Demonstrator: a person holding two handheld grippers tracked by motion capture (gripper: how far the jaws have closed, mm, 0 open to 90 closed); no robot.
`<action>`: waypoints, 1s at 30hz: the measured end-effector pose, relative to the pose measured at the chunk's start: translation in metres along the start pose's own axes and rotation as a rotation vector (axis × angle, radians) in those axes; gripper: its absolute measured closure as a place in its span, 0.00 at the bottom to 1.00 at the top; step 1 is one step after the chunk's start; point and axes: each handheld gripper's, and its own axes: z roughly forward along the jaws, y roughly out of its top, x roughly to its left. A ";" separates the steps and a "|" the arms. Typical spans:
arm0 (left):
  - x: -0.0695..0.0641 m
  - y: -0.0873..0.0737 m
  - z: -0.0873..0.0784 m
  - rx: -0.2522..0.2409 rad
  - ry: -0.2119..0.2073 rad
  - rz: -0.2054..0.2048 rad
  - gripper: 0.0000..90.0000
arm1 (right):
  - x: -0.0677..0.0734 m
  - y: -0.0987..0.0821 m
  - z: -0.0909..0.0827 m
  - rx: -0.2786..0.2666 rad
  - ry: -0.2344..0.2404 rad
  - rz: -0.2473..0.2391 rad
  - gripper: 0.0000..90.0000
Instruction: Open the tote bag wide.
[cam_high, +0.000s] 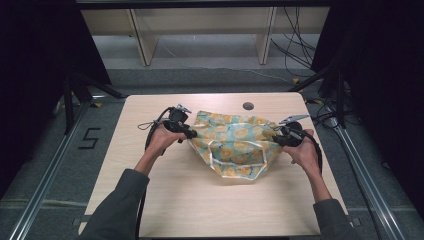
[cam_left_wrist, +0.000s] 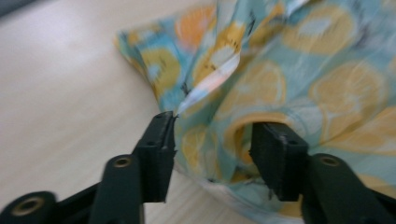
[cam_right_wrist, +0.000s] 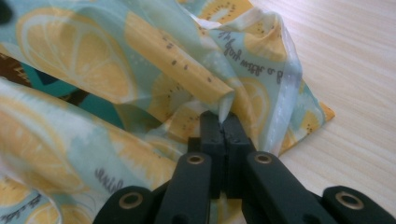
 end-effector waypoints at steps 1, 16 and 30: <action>-0.005 0.007 -0.009 -0.035 0.011 0.020 0.51 | -0.002 0.001 -0.002 0.013 0.002 -0.046 1.00; -0.086 0.048 0.024 0.020 -0.147 0.267 0.46 | 0.003 0.003 -0.006 0.012 0.006 -0.028 0.99; -0.070 0.038 0.057 0.148 -0.157 0.318 0.64 | 0.002 -0.001 -0.010 -0.044 0.022 -0.024 0.90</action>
